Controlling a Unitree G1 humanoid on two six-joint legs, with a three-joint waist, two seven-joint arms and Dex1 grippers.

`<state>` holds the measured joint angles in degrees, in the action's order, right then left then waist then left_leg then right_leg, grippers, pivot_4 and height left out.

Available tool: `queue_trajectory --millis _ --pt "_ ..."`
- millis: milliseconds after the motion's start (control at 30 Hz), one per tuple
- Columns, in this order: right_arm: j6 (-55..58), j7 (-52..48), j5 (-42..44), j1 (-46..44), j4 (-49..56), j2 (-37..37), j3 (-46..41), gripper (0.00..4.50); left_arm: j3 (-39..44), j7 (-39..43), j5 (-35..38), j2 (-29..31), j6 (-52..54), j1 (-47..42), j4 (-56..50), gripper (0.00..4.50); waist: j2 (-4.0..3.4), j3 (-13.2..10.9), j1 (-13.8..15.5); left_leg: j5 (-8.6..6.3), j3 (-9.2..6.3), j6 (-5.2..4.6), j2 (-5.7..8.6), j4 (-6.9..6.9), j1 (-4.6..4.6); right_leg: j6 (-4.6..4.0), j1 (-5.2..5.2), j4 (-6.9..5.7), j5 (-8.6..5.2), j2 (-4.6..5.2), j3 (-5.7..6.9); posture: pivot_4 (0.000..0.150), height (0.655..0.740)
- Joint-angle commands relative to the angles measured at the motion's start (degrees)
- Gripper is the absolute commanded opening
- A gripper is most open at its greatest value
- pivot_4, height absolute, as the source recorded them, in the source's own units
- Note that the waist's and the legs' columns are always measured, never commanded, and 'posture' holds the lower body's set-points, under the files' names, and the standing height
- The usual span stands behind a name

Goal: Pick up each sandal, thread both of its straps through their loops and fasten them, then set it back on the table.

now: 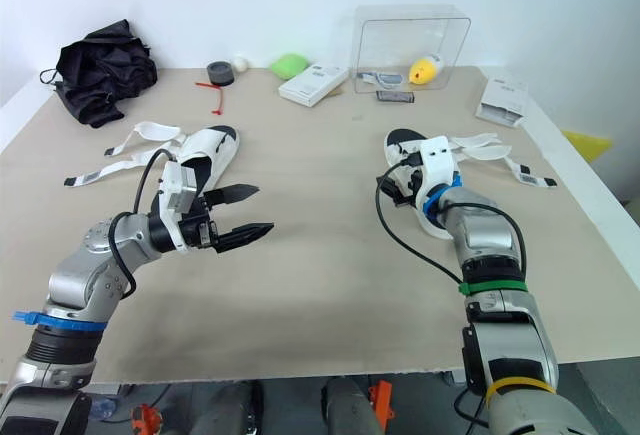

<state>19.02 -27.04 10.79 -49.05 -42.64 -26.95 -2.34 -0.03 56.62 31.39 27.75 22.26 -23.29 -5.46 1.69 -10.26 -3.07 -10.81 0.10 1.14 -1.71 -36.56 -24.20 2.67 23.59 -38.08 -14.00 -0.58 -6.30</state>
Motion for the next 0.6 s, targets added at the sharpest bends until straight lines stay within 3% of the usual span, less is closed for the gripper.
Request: queue_trajectory --millis 33,67,100,133,167,200,300,333,400,600 --pt "-6.02 2.16 -1.95 -3.97 -8.92 0.54 -1.63 3.83 2.27 -1.42 -0.09 0.11 -1.79 0.56 -1.98 4.50 0.00 0.00 -0.10 0.02 0.00 -0.01 -0.01 -0.01 0.03 0.00 -0.03 0.00 0.01 0.00 0.00 0.150 0.7400" --pt "-7.57 1.92 -2.14 -4.49 -10.50 0.67 -1.79 3.30 2.69 -1.60 -0.10 0.37 -1.99 1.18 -2.23 4.50 0.00 0.00 -0.12 0.02 0.00 -0.01 -0.01 -0.01 0.02 0.00 -0.03 0.00 0.02 0.00 0.00 0.150 0.7400" --pt "-8.88 0.87 -1.98 -4.68 -11.27 0.87 -1.93 3.30 3.54 -1.67 0.02 0.98 -2.18 2.11 -2.51 4.50 0.01 0.01 -0.11 0.02 0.00 -0.01 -0.01 -0.01 0.02 0.01 -0.04 0.00 0.02 0.00 0.00 0.150 0.7400" --pt "-9.65 0.07 -2.07 -4.84 -11.80 0.99 -1.83 2.64 4.62 -1.44 0.22 1.91 -2.50 3.12 -2.75 4.50 0.01 0.01 -0.16 0.02 -0.02 -0.01 -0.01 -0.02 0.03 0.02 -0.06 0.00 0.01 0.00 0.00 0.150 0.7400" --pt "-10.26 -0.48 -2.17 -5.04 -12.36 1.07 -1.77 2.54 5.35 -1.27 0.36 2.54 -2.72 3.79 -2.90 4.50 0.01 0.01 -0.53 0.02 0.00 -0.01 0.00 -0.02 0.03 0.03 -0.06 0.01 0.02 0.00 -0.01 0.150 0.7400" --pt "-10.96 -1.35 -2.38 -5.36 -13.25 1.04 -1.60 1.95 6.52 -1.13 0.87 2.90 -3.27 4.21 -3.11 4.50 0.01 0.01 -0.69 0.02 -0.01 -0.01 -0.03 -0.01 0.03 0.03 -0.05 0.00 0.03 -0.01 -0.01 0.150 0.7400" --pt "-13.35 -4.93 -2.45 -5.95 -14.62 1.19 -1.39 1.09 10.02 0.07 3.93 4.77 -2.31 5.46 -4.43 4.50 0.01 0.01 -1.17 0.02 -0.05 -0.01 -0.04 -0.01 0.02 0.01 -0.05 0.00 0.04 -0.02 0.03 0.150 0.7400" --pt "-13.95 -6.46 -2.32 -6.13 -14.83 1.22 -1.36 0.47 10.64 0.75 4.25 5.82 -1.84 6.05 -4.70 4.50 0.01 0.01 -1.22 0.02 -0.05 -0.01 -0.04 -0.01 0.03 0.01 -0.05 0.00 0.04 -0.02 0.03 0.150 0.7400" --pt "-14.69 -8.79 -2.47 -6.42 -15.19 1.20 -1.03 0.12 11.14 1.45 4.07 7.35 -1.66 6.85 -4.78 4.50 0.01 0.01 -1.36 0.02 -0.04 -0.01 -0.04 -0.01 0.03 0.02 -0.05 0.00 0.03 -0.02 0.03 0.150 0.7400" --pt "-14.65 -27.15 -1.11 -4.66 -8.53 0.91 1.97 0.12 12.38 2.98 5.19 9.83 -0.55 7.81 -4.73 4.50 0.01 0.00 -1.61 0.01 -0.04 0.00 -0.08 0.11 0.06 -0.05 0.00 0.00 -0.01 -0.06 0.03 0.150 0.7400"
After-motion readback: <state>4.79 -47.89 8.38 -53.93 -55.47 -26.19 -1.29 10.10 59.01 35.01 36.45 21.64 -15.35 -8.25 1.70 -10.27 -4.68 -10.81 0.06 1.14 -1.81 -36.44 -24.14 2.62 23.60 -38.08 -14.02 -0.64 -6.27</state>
